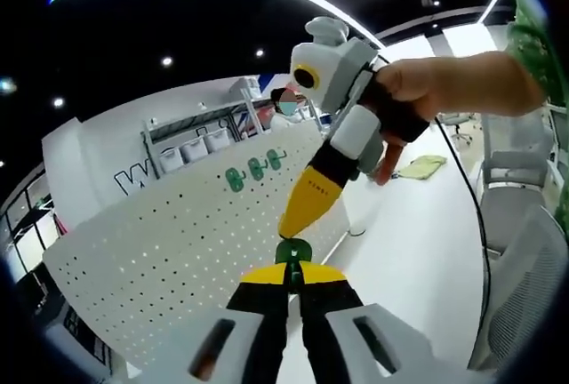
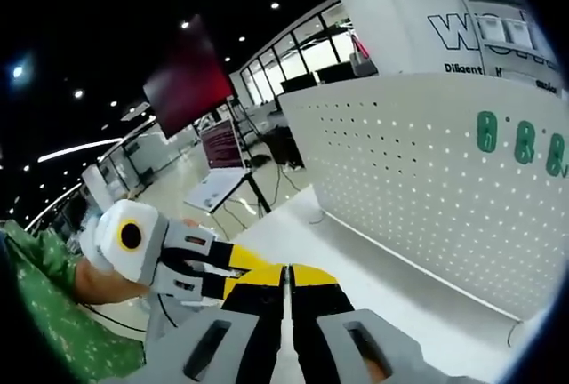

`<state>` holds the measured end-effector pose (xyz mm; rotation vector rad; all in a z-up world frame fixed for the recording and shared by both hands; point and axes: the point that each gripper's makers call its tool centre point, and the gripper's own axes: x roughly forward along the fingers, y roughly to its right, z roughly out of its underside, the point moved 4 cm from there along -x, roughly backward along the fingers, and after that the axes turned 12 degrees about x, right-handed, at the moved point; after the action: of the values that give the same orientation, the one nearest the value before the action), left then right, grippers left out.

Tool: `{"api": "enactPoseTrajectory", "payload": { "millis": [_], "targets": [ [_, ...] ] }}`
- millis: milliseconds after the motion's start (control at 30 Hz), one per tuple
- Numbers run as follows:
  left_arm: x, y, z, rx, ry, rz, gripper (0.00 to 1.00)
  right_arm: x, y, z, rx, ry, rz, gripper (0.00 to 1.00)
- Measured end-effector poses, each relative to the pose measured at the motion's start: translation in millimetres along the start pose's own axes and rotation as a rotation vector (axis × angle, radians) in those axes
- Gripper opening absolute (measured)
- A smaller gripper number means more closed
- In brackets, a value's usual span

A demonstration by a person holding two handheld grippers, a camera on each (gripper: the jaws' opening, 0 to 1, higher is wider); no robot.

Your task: Insert the hook assembly into the mounting plate slot until the hook locks in place.

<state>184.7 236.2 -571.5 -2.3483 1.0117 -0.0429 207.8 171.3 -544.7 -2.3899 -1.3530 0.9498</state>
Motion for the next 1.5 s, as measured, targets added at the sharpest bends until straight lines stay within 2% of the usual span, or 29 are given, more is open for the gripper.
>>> {"api": "enactPoseTrajectory", "payload": {
  "millis": [300, 433, 567, 733, 800, 1067, 1133, 1200, 1400, 1500],
  "targets": [
    [1, 1.5, -1.9, -0.018, 0.004, 0.002, 0.03, -2, 2, -0.2, -0.069, 0.039, 0.028, 0.16],
    [1, 2.1, -1.9, -0.024, 0.002, 0.005, 0.03, -4, 6, -2.3, -0.087, 0.079, 0.061, 0.32],
    [1, 2.7, -1.4, -0.029, 0.002, 0.006, 0.03, -8, 9, -4.7, -0.09, 0.123, 0.081, 0.38],
    [1, 3.1, -2.1, -0.039, 0.004, 0.006, 0.03, -15, 11, -6.7, -0.133, 0.188, 0.106, 0.44],
    [1, 3.4, -1.8, -0.042, 0.003, 0.006, 0.03, -17, 13, -8.6, -0.152, 0.227, 0.111, 0.5],
    [1, 1.9, 0.2, -0.068, 0.003, -0.001, 0.03, -34, 21, -1.0, -0.167, 0.299, 0.096, 0.6],
    [1, 0.9, 1.2, -0.08, 0.004, -0.005, 0.03, -40, 24, -1.4, -0.189, 0.341, 0.105, 0.65],
    [1, 0.1, 1.7, -0.087, 0.005, -0.009, 0.03, -47, 26, 3.3, -0.192, 0.351, 0.099, 0.65],
    [3, -5.2, 3.1, -0.12, 0.011, -0.027, 0.03, -69, 36, 15.4, -0.203, 0.392, 0.134, 0.69],
    [4, -8.8, 4.0, -0.141, 0.013, -0.034, 0.03, -80, 39, 22.5, -0.234, 0.406, 0.162, 0.71]
  ]
}}
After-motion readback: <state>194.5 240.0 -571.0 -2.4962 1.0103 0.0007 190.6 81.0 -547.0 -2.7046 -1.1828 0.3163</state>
